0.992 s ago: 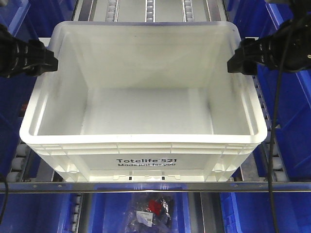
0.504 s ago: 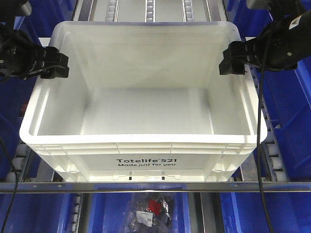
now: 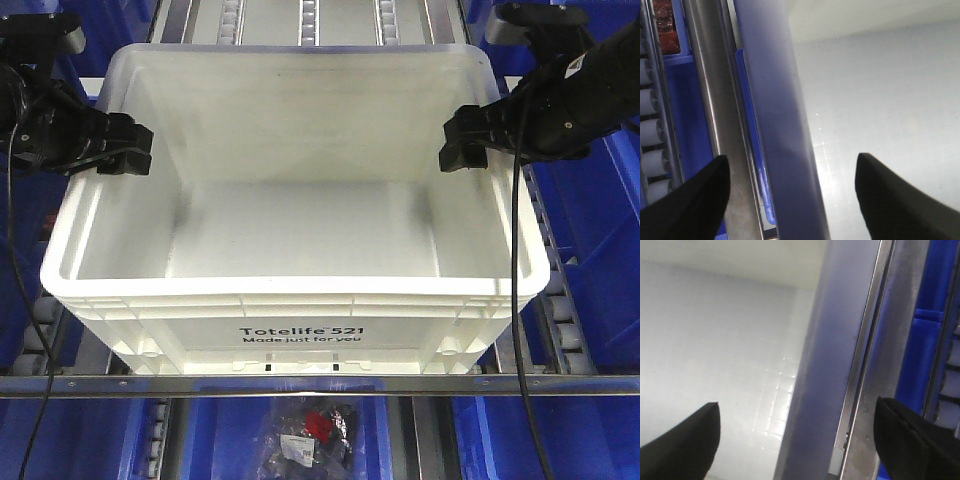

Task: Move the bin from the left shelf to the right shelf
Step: 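Close both grippers on the opposite side rims of the white tote, then lift the gripped tote and pull it off the roller shelf toward the robot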

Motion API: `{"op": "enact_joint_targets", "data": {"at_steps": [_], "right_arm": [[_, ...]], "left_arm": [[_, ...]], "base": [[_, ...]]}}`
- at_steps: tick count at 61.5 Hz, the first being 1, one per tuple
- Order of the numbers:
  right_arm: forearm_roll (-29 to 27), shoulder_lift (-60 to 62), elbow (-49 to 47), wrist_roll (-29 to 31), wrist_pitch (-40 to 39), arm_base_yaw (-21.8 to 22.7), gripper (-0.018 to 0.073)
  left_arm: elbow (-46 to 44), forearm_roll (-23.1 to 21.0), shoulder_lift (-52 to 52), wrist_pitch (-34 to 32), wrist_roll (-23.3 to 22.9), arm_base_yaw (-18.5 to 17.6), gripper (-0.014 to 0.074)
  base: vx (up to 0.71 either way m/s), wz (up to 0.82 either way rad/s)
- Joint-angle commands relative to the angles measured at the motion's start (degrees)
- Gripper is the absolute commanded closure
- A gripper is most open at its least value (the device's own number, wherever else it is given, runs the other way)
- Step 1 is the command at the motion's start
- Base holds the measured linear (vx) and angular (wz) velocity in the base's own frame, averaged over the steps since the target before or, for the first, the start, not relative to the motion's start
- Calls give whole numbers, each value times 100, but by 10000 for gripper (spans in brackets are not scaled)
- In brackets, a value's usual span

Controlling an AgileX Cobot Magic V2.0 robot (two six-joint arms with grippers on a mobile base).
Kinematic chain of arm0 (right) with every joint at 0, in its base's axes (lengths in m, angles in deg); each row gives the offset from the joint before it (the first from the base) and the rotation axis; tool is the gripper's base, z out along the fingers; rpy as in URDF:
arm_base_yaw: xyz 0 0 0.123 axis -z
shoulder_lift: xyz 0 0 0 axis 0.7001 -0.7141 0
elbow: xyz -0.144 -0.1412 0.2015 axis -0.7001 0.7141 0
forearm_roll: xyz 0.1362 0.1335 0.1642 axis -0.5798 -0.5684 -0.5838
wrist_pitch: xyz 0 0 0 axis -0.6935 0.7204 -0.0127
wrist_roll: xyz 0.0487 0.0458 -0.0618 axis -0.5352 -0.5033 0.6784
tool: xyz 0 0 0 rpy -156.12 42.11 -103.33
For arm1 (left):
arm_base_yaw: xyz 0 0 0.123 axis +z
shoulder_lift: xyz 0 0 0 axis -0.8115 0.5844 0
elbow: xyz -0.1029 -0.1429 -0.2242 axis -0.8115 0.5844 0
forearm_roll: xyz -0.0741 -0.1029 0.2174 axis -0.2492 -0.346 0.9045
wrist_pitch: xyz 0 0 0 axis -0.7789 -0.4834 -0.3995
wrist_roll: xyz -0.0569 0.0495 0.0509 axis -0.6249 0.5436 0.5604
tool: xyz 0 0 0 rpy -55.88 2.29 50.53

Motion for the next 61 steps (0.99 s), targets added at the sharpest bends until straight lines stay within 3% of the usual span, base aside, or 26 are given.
{"op": "enact_joint_targets", "data": {"at_steps": [1,42,52,61], "right_arm": [[-84,139,-184,88,-250,10,-34],[-90,-99,-184,145,-258,10,-19],[-90,-99,-184,145,-285,10,105],[-95,-99,-184,145,-311,10,361]], "left_arm": [[-193,-72,-190,-222,-53,-28,91],[-193,-72,-77,-270,5,-33,119],[-193,-78,-77,-272,142,-33,286],[-193,-78,-77,-280,142,-33,543]], "base": [[0,0],[0,0],[0,0],[0,0]]}}
